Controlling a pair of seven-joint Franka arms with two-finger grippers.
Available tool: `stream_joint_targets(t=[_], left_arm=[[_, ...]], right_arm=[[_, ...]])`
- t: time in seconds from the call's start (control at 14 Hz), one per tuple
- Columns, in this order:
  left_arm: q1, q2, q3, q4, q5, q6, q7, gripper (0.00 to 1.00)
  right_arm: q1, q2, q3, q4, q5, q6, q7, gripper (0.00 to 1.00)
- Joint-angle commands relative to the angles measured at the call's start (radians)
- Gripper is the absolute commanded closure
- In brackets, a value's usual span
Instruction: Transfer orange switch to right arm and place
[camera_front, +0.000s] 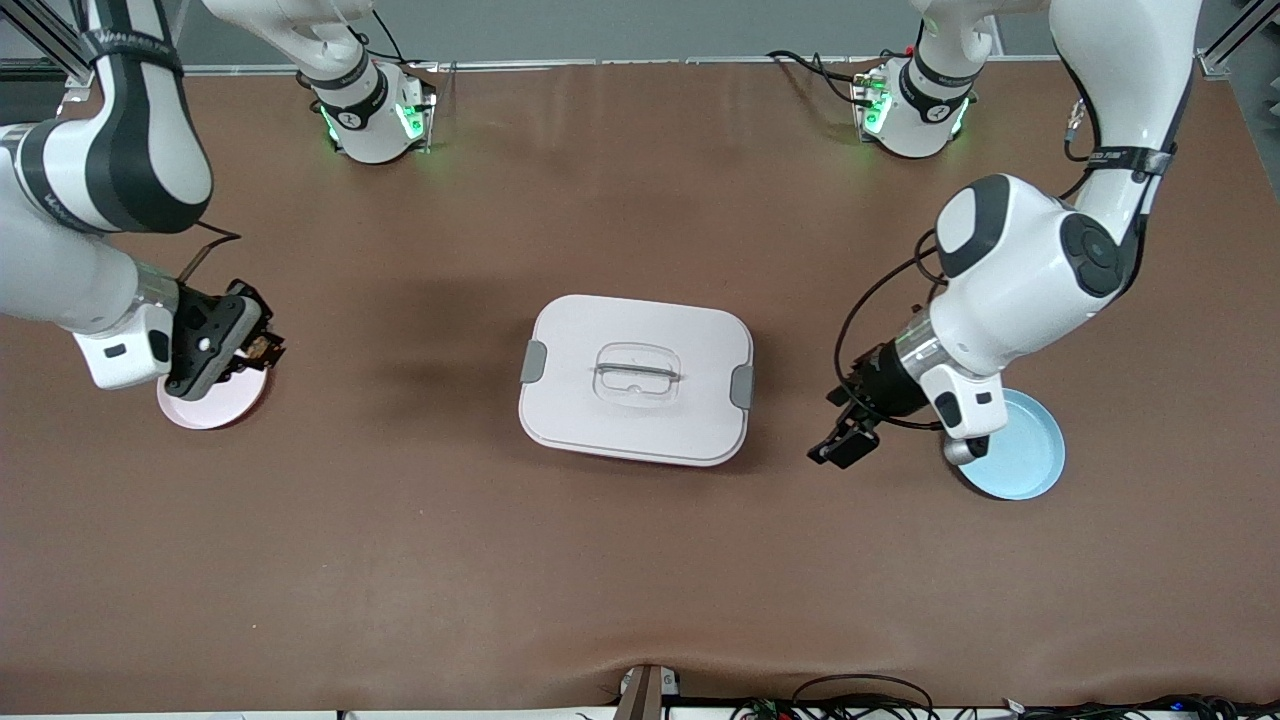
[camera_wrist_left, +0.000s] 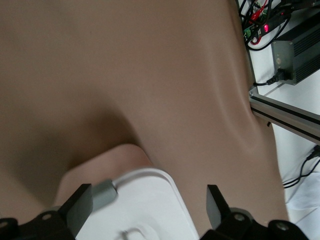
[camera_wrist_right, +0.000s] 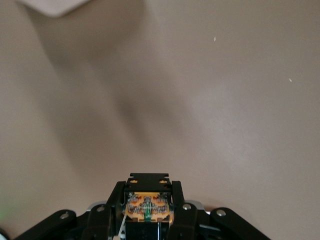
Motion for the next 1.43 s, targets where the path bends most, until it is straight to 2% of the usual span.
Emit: stream_joint_targets(t=[0.0,0.21,0.43,0.64,0.86,1.0,1.36], left_arm=[[0.051,-0.044,-0.005,-0.068,0.015,-0.007,0.130,0.00],[0.104,-0.046,-0.005,-0.083,0.044,-0.007,0.318,0.00],[0.128,-0.056,-0.004,-0.098,0.141,-0.007,0.608,0.00],[0.175,-0.058,-0.005,-0.098,0.267,-0.008,0.784,0.00],[0.253,-0.071,-0.005,-0.088,0.278,-0.064,0.983,0.00],[0.330,-0.101,-0.011,-0.088,0.279,-0.067,1.101,0.00],[0.401,-0.220,-0.011,-0.086,0.264,-0.186,1.141,0.00]], right_arm=[[-0.046,-0.049,0.018,-0.121,-0.031,0.103,-0.188,1.00],[-0.092,-0.050,0.018,-0.208,-0.040,0.213,-0.277,1.00],[-0.158,-0.049,0.018,-0.302,-0.043,0.356,-0.397,1.00],[-0.184,-0.044,0.016,-0.340,-0.049,0.421,-0.425,1.00],[-0.218,-0.040,0.016,-0.358,-0.097,0.473,-0.438,1.00],[-0.246,-0.029,0.018,-0.392,-0.109,0.561,-0.474,1.00],[-0.276,0.034,0.018,-0.405,-0.111,0.608,-0.494,1.00]])
